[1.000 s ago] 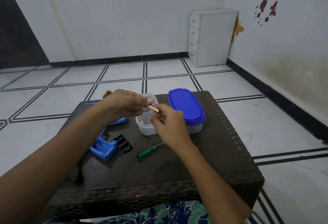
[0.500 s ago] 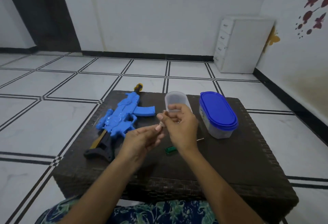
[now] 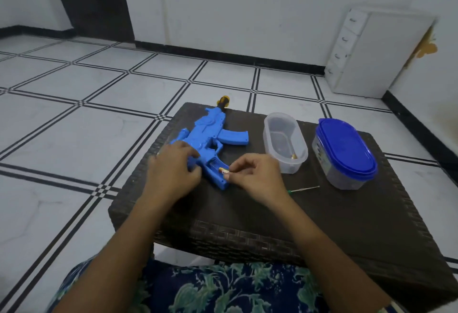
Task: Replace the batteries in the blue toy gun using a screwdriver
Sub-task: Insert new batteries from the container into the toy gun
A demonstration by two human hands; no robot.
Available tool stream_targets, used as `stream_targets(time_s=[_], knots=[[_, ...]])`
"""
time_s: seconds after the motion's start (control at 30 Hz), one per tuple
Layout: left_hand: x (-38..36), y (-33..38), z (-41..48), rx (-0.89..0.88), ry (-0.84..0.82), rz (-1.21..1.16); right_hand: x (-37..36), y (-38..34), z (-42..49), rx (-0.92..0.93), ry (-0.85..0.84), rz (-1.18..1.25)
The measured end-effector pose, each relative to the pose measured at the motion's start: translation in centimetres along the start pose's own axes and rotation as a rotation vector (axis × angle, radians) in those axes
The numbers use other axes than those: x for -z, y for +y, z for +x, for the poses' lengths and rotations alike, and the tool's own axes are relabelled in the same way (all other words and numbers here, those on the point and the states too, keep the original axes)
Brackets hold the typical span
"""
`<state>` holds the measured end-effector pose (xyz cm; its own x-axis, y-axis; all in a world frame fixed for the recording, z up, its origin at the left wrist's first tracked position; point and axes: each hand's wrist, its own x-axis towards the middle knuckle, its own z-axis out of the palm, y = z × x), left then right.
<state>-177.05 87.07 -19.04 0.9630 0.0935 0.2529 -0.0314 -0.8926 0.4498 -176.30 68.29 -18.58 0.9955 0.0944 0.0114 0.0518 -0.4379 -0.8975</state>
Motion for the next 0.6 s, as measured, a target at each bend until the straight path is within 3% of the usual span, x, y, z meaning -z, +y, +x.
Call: stream_targets(time_s=[0.07, 0.2, 0.6], knots=[[-0.6, -1.1, 0.0, 0.066, -0.08, 0.082, -0.9, -0.2, 0.2, 0.076, 0.008, -0.142], [-1.3, -1.3, -0.2, 0.039, -0.186, 0.107, -1.6, -1.2, 0.5, 0.216, -0.02, -0.339], [-1.2, -1.5, 0.5, -0.022, -0.278, 0.023, -0.3, -1.1, 0.9, 0.148, -0.374, -0.574]])
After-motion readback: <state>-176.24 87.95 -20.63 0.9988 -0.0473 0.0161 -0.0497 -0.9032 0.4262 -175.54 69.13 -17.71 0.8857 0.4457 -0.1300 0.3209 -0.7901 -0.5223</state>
